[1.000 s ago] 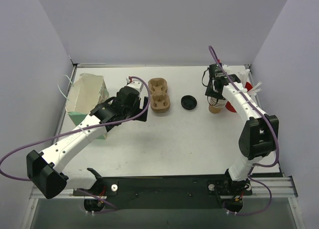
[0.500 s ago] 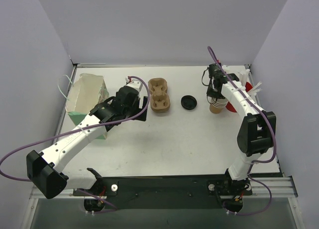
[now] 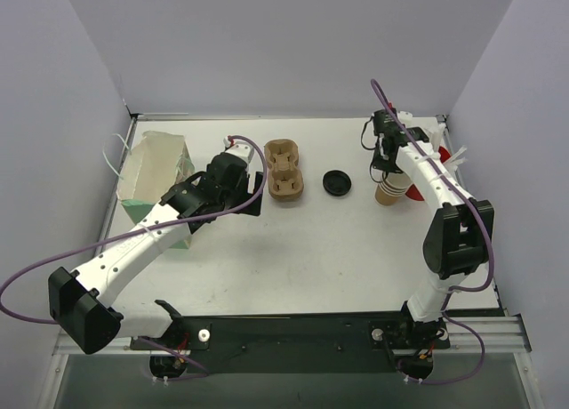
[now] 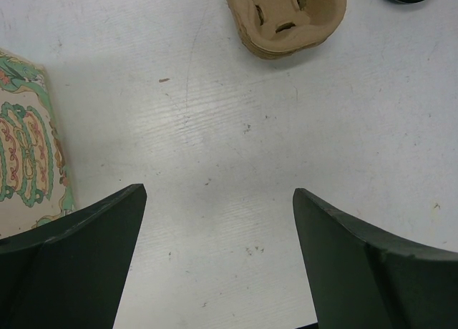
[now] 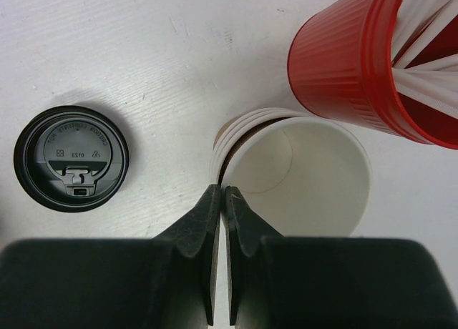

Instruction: Pack the takeout coffee

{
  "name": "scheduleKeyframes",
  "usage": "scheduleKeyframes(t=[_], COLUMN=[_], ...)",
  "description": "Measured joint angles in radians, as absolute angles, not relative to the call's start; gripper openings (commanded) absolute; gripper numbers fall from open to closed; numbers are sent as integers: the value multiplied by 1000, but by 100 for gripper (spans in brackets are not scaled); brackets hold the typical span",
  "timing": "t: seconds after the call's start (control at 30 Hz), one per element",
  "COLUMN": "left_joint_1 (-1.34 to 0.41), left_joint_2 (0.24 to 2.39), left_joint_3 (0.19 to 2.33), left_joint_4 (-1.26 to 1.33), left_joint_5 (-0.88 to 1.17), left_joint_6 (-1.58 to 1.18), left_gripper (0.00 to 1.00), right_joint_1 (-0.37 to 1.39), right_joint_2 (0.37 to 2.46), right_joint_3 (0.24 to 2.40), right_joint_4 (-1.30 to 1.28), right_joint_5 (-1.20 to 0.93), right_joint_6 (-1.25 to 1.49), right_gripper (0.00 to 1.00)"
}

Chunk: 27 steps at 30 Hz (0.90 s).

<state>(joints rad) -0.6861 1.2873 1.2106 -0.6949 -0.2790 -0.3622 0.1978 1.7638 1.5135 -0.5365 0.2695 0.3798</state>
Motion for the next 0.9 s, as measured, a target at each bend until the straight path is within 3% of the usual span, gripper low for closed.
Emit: scheduleKeyframes(t=[0.57, 0.9], left_joint_1=[-675, -656], left_joint_2=[1293, 1293], left_joint_3=[1211, 1211], left_joint_4=[-694, -697], left_joint_5=[-263, -257], left_joint_6=[-358, -359], left_gripper=[95, 95], right_joint_1=[257, 366], right_joint_2=[1763, 1732], right_joint_3=[1674, 1874], right_joint_4=[-661, -780], right_joint_5=[408, 472], right_joint_6=[335, 317], right_gripper=[0, 0])
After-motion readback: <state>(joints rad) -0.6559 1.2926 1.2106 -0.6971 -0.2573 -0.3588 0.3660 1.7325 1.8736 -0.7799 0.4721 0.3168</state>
